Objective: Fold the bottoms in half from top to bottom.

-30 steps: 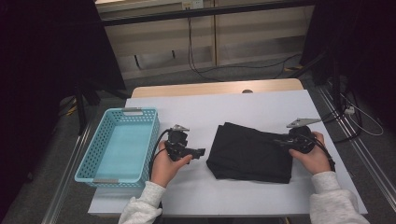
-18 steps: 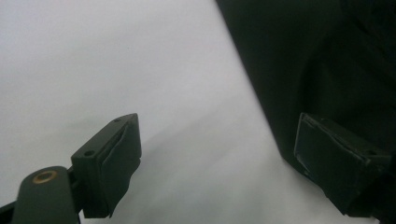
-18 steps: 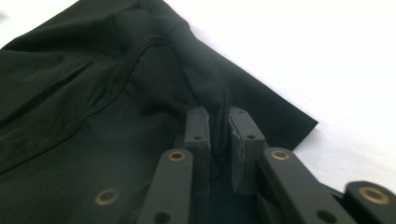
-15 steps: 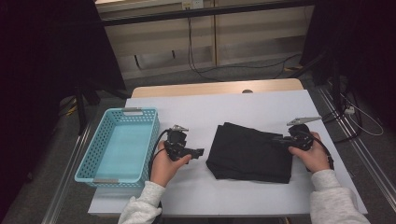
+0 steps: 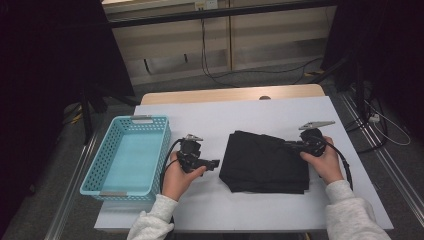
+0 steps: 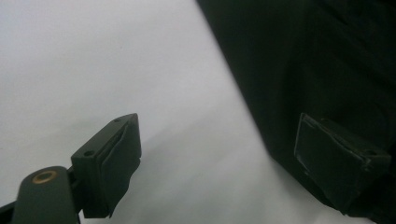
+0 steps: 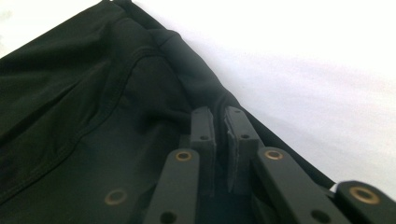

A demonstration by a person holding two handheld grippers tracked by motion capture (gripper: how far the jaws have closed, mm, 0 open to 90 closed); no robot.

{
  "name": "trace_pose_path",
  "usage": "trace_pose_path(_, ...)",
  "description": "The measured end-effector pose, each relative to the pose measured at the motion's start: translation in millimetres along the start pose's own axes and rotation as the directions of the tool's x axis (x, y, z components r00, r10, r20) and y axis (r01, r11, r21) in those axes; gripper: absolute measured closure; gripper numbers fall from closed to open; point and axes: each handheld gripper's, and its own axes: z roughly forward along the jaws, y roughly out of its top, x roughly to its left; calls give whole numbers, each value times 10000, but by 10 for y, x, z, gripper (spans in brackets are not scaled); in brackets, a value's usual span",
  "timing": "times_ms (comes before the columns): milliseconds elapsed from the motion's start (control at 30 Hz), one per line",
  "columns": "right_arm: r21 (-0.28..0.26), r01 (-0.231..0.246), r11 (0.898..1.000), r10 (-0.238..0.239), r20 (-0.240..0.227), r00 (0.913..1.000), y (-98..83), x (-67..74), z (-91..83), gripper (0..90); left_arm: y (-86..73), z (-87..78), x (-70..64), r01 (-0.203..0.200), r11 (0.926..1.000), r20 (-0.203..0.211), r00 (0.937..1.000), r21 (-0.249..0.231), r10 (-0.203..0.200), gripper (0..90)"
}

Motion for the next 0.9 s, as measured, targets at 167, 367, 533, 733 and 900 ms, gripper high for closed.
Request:
trace_pose_path(167,-127,364,9993,-357,545,9979,-2,30,-57,642,-17,0,-54,17,10000,151,9999,22,-17,144)
trace_pose_path(367,-514,422,9978,-371,959,9947,17,84,-215,403,-44,20,-123,-96,9999,237,9997,63,94,143)
trace_pose_path(533,-423,428,9982,-378,1132,9929,-1,125,-244,284,-78,46,-203,-169,9998,365,9992,141,164,141)
trace_pose_path(733,-672,407,9969,-336,1033,9941,-26,181,-284,214,-130,118,-288,-321,9989,364,9989,342,308,157)
trace_pose_path(900,-572,460,9973,-399,1042,9938,-57,213,-306,197,-167,142,-343,-497,9973,572,9973,536,467,324)
